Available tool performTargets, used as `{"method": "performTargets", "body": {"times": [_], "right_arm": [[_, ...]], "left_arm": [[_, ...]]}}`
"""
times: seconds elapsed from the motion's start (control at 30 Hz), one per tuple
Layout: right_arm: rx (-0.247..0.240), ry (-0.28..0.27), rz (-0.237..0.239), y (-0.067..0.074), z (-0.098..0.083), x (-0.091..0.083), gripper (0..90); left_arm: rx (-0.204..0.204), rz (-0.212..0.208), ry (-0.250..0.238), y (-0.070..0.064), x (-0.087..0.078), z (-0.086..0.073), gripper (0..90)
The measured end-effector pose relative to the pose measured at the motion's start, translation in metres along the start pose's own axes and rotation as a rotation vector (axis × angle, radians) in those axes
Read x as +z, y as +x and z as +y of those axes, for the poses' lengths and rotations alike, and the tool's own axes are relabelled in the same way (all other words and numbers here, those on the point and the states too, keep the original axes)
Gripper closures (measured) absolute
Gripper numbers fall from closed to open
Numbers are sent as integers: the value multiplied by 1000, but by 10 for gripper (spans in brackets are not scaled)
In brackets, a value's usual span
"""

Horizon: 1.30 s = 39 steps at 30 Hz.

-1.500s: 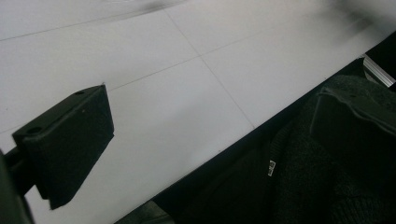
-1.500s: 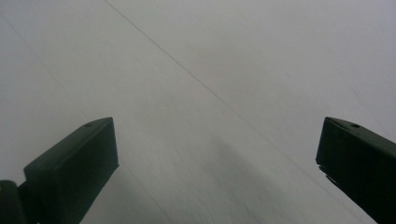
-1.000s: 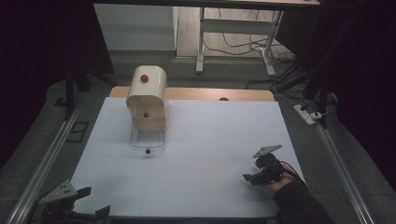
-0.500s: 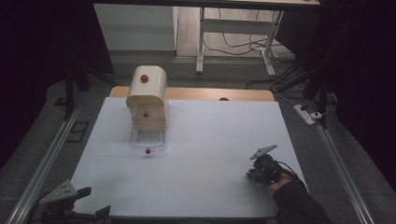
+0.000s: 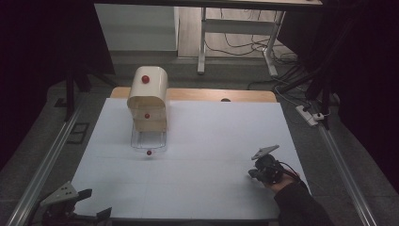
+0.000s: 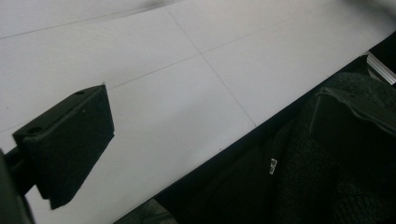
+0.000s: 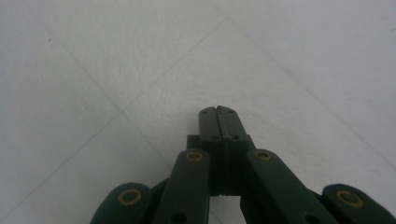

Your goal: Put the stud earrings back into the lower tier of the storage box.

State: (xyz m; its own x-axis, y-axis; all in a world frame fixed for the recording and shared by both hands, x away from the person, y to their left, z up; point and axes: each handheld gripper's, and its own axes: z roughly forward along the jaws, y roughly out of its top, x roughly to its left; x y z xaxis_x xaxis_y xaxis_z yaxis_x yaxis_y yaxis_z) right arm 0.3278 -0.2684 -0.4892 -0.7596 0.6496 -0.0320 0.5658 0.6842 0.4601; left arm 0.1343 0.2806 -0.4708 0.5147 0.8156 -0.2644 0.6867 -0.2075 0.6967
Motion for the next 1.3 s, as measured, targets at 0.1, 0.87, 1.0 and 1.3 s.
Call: {"method": "performTargets", "body": {"times": [0.1,0.87,1.0,1.3], "right_arm": [[12,7,2,-2,-1,0,900],[23,19,17,-1,2,4,873],[47,-52,35,-4,6,-3,873],[1,-194,91,9,33,-16,872]], "left_arm": [[-1,0,0,0,0,0,3],[-1,2,3,0,0,0,3],[2,-1,5,0,1,0,4],[-3,-1,-7,2,0,1,2]]}}
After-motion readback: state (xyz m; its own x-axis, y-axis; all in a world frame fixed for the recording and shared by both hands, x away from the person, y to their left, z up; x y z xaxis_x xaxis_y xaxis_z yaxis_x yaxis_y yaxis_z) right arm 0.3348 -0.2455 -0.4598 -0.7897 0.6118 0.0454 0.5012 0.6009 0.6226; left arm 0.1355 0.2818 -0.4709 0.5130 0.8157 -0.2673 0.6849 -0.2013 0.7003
